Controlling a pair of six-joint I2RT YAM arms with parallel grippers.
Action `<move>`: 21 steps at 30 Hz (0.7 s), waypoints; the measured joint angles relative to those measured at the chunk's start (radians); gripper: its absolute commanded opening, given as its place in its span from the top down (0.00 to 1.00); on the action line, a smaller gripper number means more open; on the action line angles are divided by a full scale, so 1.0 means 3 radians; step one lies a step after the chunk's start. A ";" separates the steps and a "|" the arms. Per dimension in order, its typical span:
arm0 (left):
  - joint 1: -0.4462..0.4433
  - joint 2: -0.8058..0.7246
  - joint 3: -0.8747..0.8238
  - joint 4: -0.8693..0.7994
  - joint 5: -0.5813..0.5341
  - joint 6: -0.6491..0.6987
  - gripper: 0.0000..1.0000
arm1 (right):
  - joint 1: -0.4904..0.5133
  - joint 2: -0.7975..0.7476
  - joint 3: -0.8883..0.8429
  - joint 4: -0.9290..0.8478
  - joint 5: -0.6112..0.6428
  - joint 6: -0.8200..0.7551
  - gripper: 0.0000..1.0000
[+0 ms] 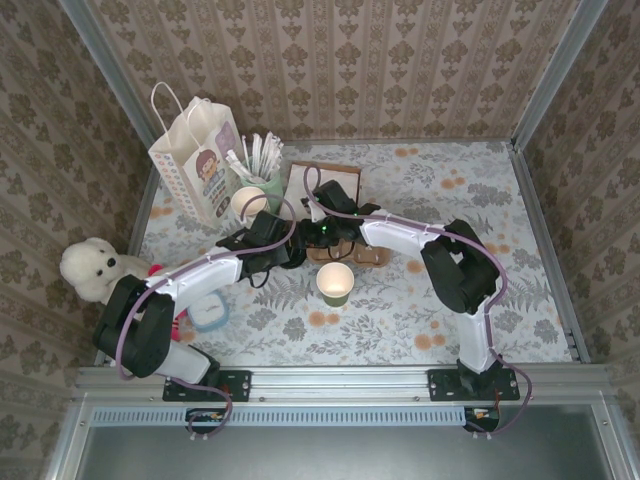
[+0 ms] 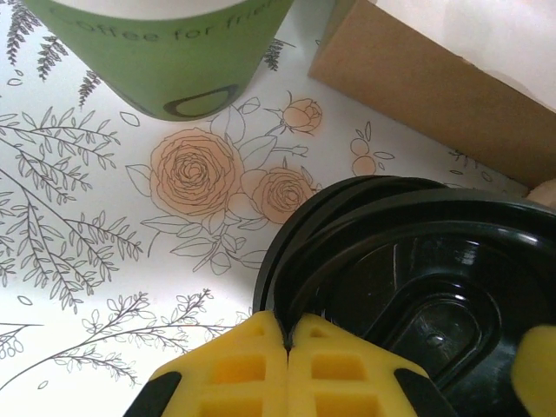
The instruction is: Pack the takeout coffee
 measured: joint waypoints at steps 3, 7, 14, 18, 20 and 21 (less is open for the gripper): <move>0.0000 0.0000 -0.0001 0.0034 0.0010 0.0000 0.96 | 0.0005 0.0037 0.0001 0.0000 0.0005 -0.0008 0.58; 0.0000 -0.0009 -0.0043 0.0104 0.0028 0.0000 0.96 | 0.0005 0.0076 0.0004 0.0000 0.0018 -0.0025 0.60; 0.0000 -0.0037 -0.0064 0.0141 0.0072 0.0001 0.95 | 0.0005 0.0085 0.0008 0.0005 0.0088 -0.0065 0.74; 0.0001 -0.0043 -0.0064 0.0145 0.0076 0.0003 0.95 | 0.0006 0.0081 0.0005 0.0005 0.0142 -0.0154 0.83; 0.0001 -0.0043 -0.0064 0.0150 0.0088 0.0009 0.93 | 0.0006 0.0065 -0.0014 0.0005 0.0186 -0.0195 0.86; 0.0000 -0.0043 -0.0064 0.0154 0.0100 0.0013 0.92 | 0.0009 0.0047 -0.0029 0.0005 0.0211 -0.0205 0.88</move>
